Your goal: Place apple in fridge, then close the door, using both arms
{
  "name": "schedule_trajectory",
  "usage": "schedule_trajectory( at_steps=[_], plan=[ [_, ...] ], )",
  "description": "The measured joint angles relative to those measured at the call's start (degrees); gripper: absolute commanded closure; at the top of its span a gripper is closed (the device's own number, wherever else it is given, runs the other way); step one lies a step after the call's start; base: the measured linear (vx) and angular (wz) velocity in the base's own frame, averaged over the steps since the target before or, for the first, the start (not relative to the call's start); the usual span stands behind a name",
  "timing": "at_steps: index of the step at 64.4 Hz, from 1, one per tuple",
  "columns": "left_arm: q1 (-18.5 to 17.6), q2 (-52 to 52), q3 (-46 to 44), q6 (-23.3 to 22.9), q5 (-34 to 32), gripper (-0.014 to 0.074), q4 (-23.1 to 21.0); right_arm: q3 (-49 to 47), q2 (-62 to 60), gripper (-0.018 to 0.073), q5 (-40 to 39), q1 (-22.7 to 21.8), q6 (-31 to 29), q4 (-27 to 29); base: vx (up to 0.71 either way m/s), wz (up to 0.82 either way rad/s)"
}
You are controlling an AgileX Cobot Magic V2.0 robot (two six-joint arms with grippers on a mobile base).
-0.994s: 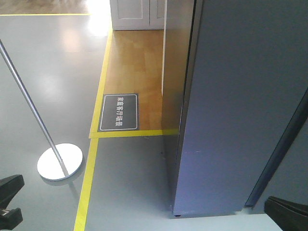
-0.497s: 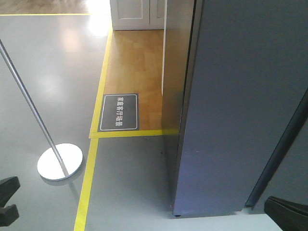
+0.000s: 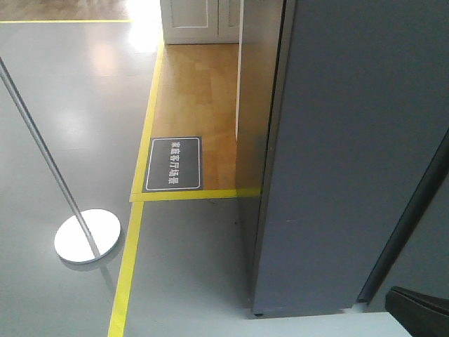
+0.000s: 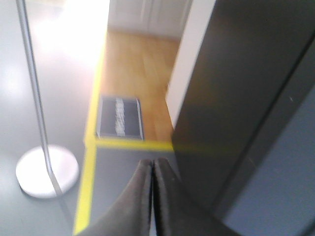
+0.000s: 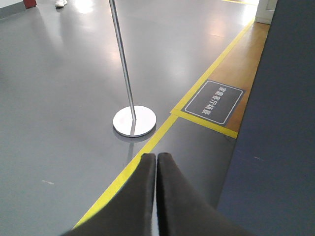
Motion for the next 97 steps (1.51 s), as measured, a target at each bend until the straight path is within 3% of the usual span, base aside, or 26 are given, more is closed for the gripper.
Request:
schedule_trajectory(
  at_steps=[15, 30, 35, 47, 54, 97],
  plan=[
    [0.00, -12.58, 9.98, -0.37, -6.33, 0.0603, 1.45, 0.00, 0.00, 0.0565, 0.00, 0.00, 0.00, 0.00, 0.00, 0.00],
    [0.00, -16.22, 12.55, -1.24, -3.90, 0.0603, 5.68, 0.00, -0.19, 0.0565, 0.00, 0.00, 0.00, 0.02, 0.00, 0.00],
    [0.00, -16.22, 12.55, -3.72, -3.85, 0.0603, 7.89, 0.00, -0.36, 0.0565, 0.00, 0.00, 0.00, 0.01, 0.00, 0.00],
    [0.00, -16.22, 12.55, -15.62, -3.65, 0.0603, 15.56, 0.00, -0.36, 0.0565, 0.04, 0.00, 0.00, 0.01, 0.00, 0.00],
    [0.00, -16.22, 12.55, -19.33, -3.21, 0.0603, 18.44, 0.00, -0.36, 0.0565, 0.04, 0.00, 0.00, 0.01, 0.00, 0.00],
    [0.00, -16.22, 12.55, -20.34, -3.09, 0.0603, 19.60, 0.00, -0.36, 0.0565, 0.04, 0.00, 0.00, 0.01, 0.00, 0.00]
  ],
)
